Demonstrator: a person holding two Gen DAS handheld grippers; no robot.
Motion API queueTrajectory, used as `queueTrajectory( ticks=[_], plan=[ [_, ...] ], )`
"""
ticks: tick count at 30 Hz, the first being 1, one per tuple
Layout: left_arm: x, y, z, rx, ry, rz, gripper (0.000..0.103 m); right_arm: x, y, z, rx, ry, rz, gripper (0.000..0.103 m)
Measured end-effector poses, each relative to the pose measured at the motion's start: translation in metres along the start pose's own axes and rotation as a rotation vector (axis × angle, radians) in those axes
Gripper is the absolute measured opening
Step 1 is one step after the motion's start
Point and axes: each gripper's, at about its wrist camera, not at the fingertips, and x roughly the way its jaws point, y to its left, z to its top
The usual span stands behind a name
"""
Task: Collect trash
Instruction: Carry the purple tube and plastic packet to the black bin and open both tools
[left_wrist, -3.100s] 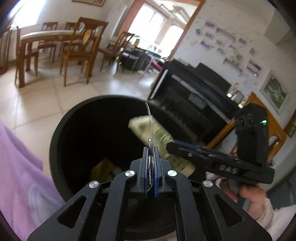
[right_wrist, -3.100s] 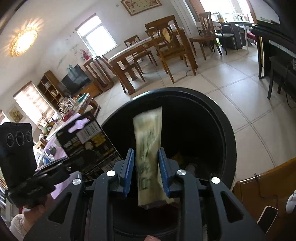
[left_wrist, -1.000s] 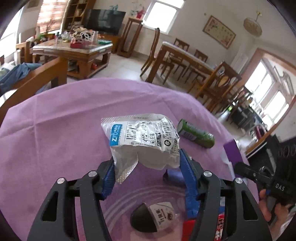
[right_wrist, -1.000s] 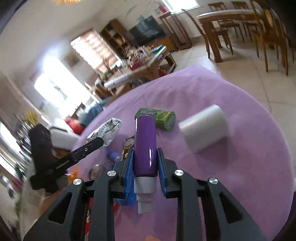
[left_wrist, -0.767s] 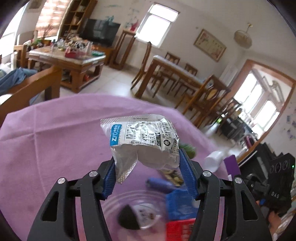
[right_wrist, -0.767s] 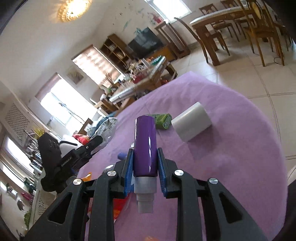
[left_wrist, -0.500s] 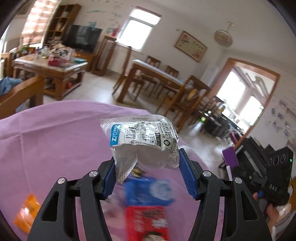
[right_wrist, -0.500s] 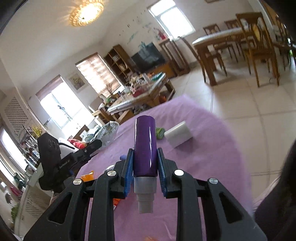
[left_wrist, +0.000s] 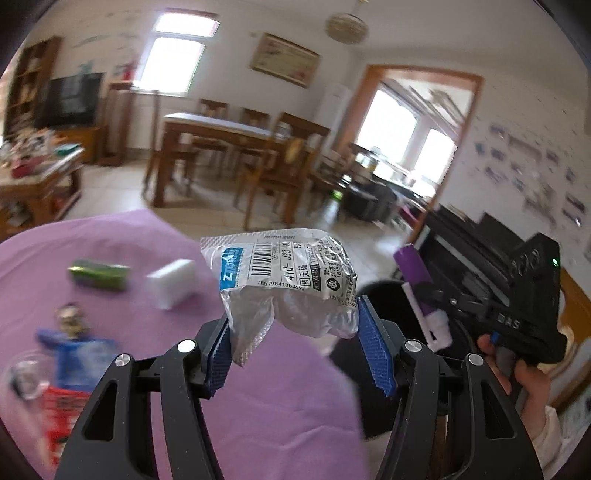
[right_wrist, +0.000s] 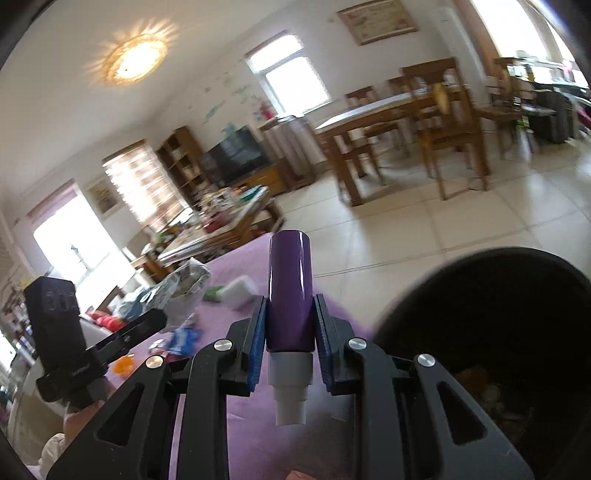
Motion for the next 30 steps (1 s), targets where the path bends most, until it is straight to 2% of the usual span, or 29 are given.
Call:
queueTrajectory(
  ticks=[8, 14, 21, 26, 30],
  plan=[
    [0.070, -0.095, -0.020, 0.139, 0.095, -0.117, 0.061, -0.036, -0.062, -0.006, 0.098, -0.043, -0.119, 0.025],
    [0.115, -0.131, -0.036, 0.197, 0.158, -0.155, 0.061, -0.047, -0.089, -0.010, 0.151, -0.056, -0.166, 0.025],
    [0.143, -0.148, -0.052, 0.227, 0.213, -0.160, 0.061, -0.050, -0.106, -0.020, 0.177, -0.049, -0.185, 0.025],
    [0.150, -0.152, -0.056, 0.229, 0.237, -0.157, 0.061, -0.054, -0.111, -0.025, 0.188, -0.043, -0.189, 0.025],
    [0.155, -0.150, -0.056, 0.227, 0.249, -0.143, 0.066, -0.055, -0.116, -0.028, 0.194, -0.035, -0.198, 0.028]
  ],
)
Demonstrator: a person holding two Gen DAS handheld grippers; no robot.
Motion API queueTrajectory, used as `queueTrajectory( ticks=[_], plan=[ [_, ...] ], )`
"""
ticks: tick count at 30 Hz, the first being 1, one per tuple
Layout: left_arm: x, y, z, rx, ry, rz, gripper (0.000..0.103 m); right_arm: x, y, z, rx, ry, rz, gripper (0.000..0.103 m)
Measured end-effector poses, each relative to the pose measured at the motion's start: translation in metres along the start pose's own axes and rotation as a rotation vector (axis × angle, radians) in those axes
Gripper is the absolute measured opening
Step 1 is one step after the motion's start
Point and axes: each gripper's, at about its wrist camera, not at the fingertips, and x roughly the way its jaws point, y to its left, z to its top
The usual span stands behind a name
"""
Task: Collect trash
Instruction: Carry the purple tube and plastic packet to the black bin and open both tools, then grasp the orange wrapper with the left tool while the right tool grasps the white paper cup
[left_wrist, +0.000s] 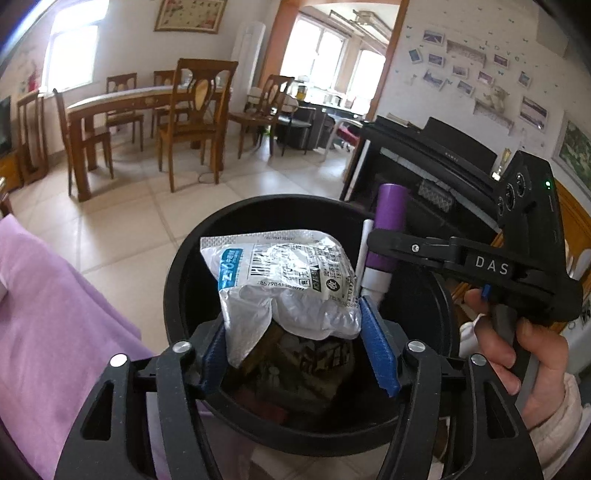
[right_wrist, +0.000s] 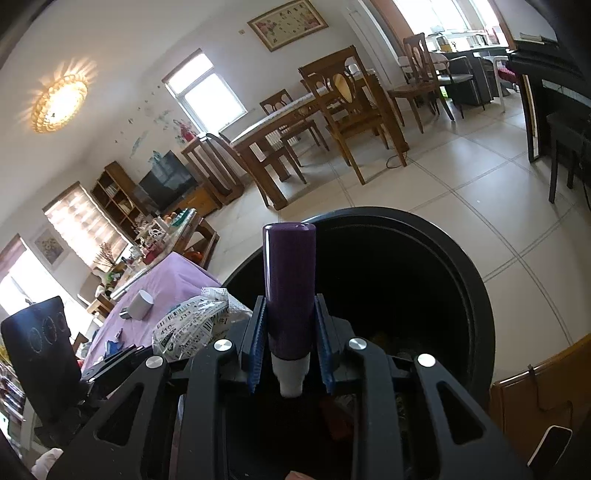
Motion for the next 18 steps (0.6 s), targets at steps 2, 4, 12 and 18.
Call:
queueTrajectory(
  ticks=[2, 4, 12, 18],
  plan=[
    [0.000, 0.001, 0.002, -0.004, 0.004, 0.010, 0.073, 0.002, 0.000, 0.001, 0.008, 0.006, -0.005, 0.029],
    [-0.002, 0.003, 0.003, -0.009, 0.000, 0.020, 0.080, 0.000, -0.002, -0.001, 0.016, 0.014, -0.002, 0.030],
    [-0.025, 0.015, 0.002, -0.036, -0.023, 0.063, 0.096, -0.011, 0.012, -0.001, -0.017, -0.012, -0.011, 0.080],
    [-0.074, 0.049, -0.012, -0.120, -0.082, 0.100, 0.096, -0.004, 0.036, -0.002, -0.055, 0.007, 0.021, 0.085]
  ],
)
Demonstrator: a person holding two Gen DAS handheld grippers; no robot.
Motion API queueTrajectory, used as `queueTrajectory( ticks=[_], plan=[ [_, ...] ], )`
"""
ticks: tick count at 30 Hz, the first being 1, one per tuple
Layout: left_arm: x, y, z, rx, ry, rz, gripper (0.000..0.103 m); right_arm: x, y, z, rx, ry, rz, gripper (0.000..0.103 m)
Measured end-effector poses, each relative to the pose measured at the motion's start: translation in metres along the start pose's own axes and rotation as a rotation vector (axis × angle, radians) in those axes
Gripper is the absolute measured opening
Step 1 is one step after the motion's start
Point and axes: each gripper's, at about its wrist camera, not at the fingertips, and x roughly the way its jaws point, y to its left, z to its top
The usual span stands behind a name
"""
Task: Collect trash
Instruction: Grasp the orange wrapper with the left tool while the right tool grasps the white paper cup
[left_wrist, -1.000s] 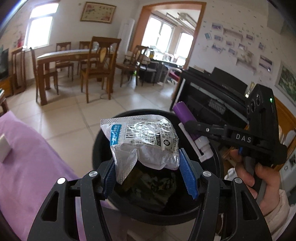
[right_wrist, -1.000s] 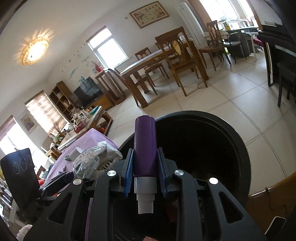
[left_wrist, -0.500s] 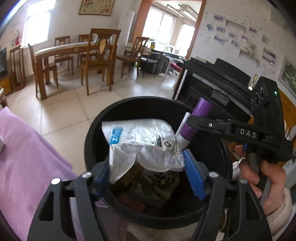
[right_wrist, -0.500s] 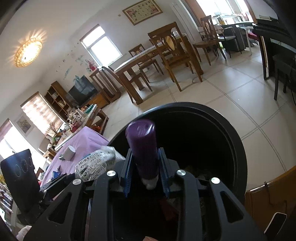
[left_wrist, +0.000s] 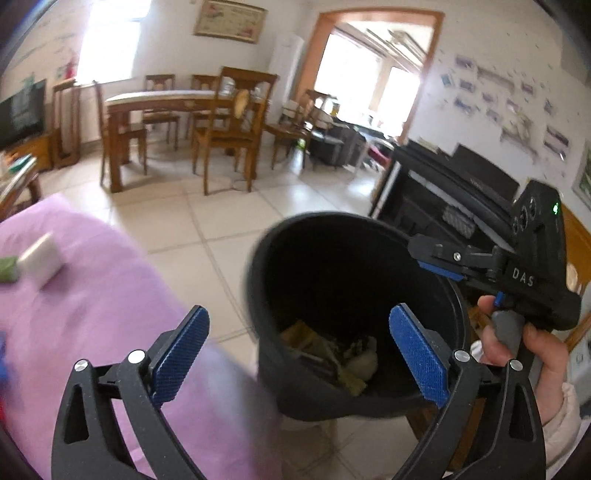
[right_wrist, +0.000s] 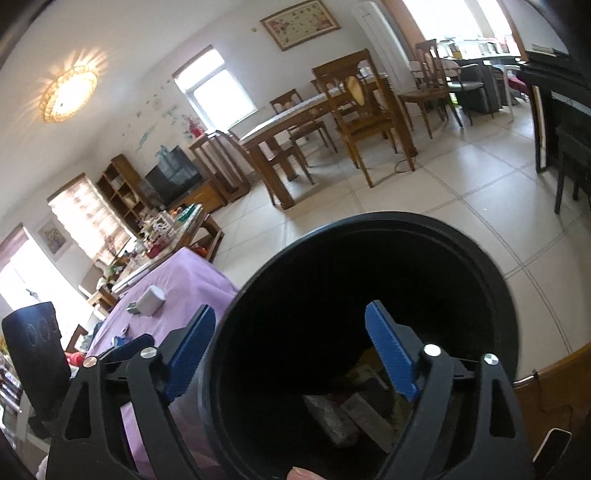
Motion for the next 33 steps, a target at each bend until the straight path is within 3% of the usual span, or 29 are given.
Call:
queueTrajectory(
  ticks=[3, 7, 14, 15, 18, 22, 24, 27, 29, 33],
  plan=[
    [-0.034, 0.031, -0.008, -0.064, -0.033, 0.044, 0.096, 0.011, 0.020, -0.001, -0.033, 0.021, 0.025, 0.085],
    [-0.096, 0.085, -0.026, -0.143, -0.096, 0.168, 0.096, 0.026, 0.057, -0.002, -0.095, 0.056, 0.081, 0.085],
    [-0.207, 0.169, -0.069, -0.249, -0.141, 0.504, 0.096, 0.064, 0.132, -0.012, -0.241, 0.143, 0.182, 0.092],
    [-0.223, 0.183, -0.077, -0.267, -0.128, 0.581, 0.096, 0.072, 0.144, -0.014, -0.262, 0.160, 0.191, 0.093],
    [-0.247, 0.218, -0.090, -0.301, -0.071, 0.715, 0.096, 0.099, 0.177, -0.021, -0.325, 0.208, 0.210, 0.095],
    [-0.256, 0.251, -0.105, -0.351, 0.014, 0.742, 0.096, 0.144, 0.216, -0.018, -0.388, 0.243, 0.192, 0.098],
    [-0.255, 0.266, -0.108, -0.360, 0.039, 0.730, 0.082, 0.163, 0.228, -0.017, -0.419, 0.246, 0.153, 0.098],
    [-0.250, 0.285, -0.110, -0.423, 0.058, 0.677, 0.069, 0.198, 0.246, -0.013, -0.483, 0.246, 0.067, 0.098],
    [-0.249, 0.297, -0.111, -0.445, 0.070, 0.650, 0.052, 0.218, 0.254, -0.012, -0.515, 0.253, 0.027, 0.098],
    [-0.248, 0.303, -0.115, -0.450, 0.072, 0.636, 0.045, 0.241, 0.266, -0.017, -0.579, 0.285, -0.031, 0.097]
  ],
)
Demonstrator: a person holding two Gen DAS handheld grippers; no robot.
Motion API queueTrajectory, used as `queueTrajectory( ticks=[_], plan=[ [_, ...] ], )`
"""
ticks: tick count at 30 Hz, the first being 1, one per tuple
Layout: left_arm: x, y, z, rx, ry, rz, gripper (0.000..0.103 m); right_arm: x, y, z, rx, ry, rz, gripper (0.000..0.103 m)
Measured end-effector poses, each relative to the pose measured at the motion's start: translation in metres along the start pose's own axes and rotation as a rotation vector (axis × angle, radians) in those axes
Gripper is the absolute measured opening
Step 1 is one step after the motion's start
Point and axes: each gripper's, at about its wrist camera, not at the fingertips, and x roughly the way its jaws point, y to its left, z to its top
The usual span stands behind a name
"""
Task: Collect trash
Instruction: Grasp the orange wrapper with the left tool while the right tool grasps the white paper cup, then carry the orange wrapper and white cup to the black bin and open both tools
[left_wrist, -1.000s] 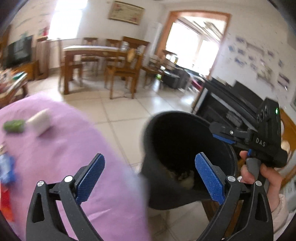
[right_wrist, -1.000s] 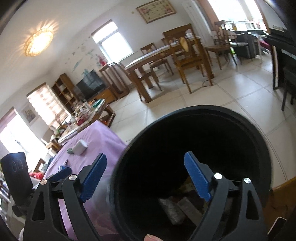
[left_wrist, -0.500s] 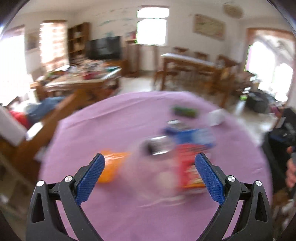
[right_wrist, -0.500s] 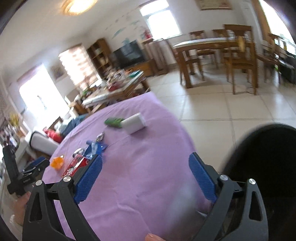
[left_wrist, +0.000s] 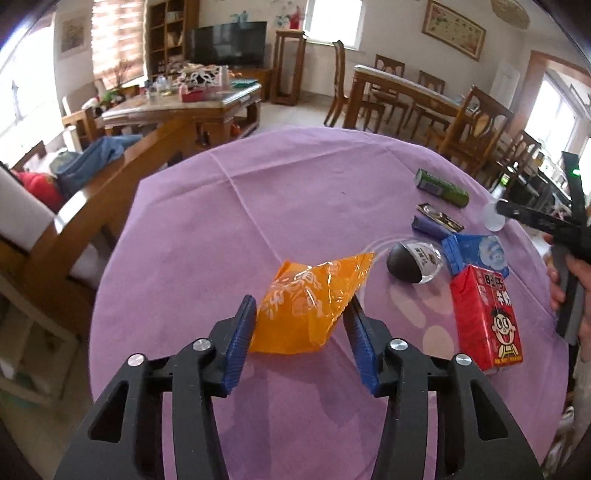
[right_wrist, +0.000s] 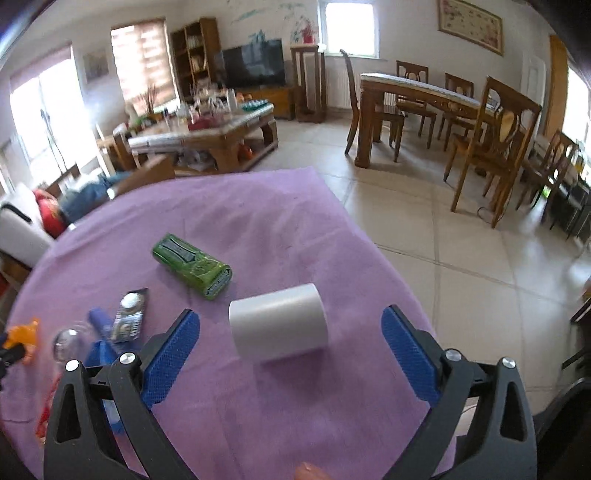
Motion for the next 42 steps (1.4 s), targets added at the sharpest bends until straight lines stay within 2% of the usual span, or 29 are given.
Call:
queueTrajectory(
  ticks=[1, 2, 3, 5, 9, 13, 18, 23, 26, 28, 32, 38, 42],
  plan=[
    [0.002, -0.002, -0.001, 0.001, 0.006, -0.007, 0.045, 0.003, 0.001, 0.000, -0.004, 0.016, -0.006, 0.095],
    [0.003, -0.003, 0.000, 0.008, 0.008, -0.010, 0.042, 0.005, 0.002, 0.000, -0.004, 0.025, -0.005, 0.084],
    [0.002, -0.008, -0.002, 0.013, 0.010, -0.011, 0.040, 0.007, 0.002, -0.001, -0.007, 0.038, -0.005, 0.065],
    [0.005, -0.010, -0.002, 0.024, 0.018, -0.019, 0.038, 0.008, 0.003, -0.003, -0.014, 0.058, -0.011, 0.051],
    [0.007, -0.009, -0.001, 0.012, 0.016, -0.040, 0.033, 0.003, 0.001, -0.007, 0.002, 0.062, 0.028, 0.050],
    [0.004, -0.008, -0.002, -0.012, -0.006, -0.076, 0.029, -0.025, -0.003, -0.020, 0.048, 0.010, 0.104, 0.050],
    [-0.018, -0.016, -0.002, 0.004, -0.133, -0.144, 0.028, -0.089, -0.011, -0.045, 0.109, -0.100, 0.221, 0.050],
    [-0.028, -0.051, -0.001, 0.028, -0.174, -0.255, 0.028, -0.138, -0.028, -0.073, 0.169, -0.177, 0.274, 0.050],
    [-0.033, -0.088, 0.002, 0.069, -0.184, -0.338, 0.028, -0.158, -0.045, -0.086, 0.208, -0.216, 0.277, 0.050],
    [-0.035, -0.123, 0.005, 0.106, -0.187, -0.414, 0.028, -0.170, -0.057, -0.093, 0.230, -0.239, 0.257, 0.050],
    [-0.032, -0.182, 0.007, 0.174, -0.185, -0.506, 0.028, -0.193, -0.092, -0.112, 0.302, -0.291, 0.193, 0.050],
    [-0.015, -0.282, 0.004, 0.252, -0.140, -0.673, 0.028, -0.216, -0.143, -0.139, 0.395, -0.335, 0.095, 0.050],
    [-0.005, -0.345, -0.005, 0.315, -0.099, -0.755, 0.028, -0.227, -0.174, -0.160, 0.466, -0.354, 0.029, 0.050]
  ],
)
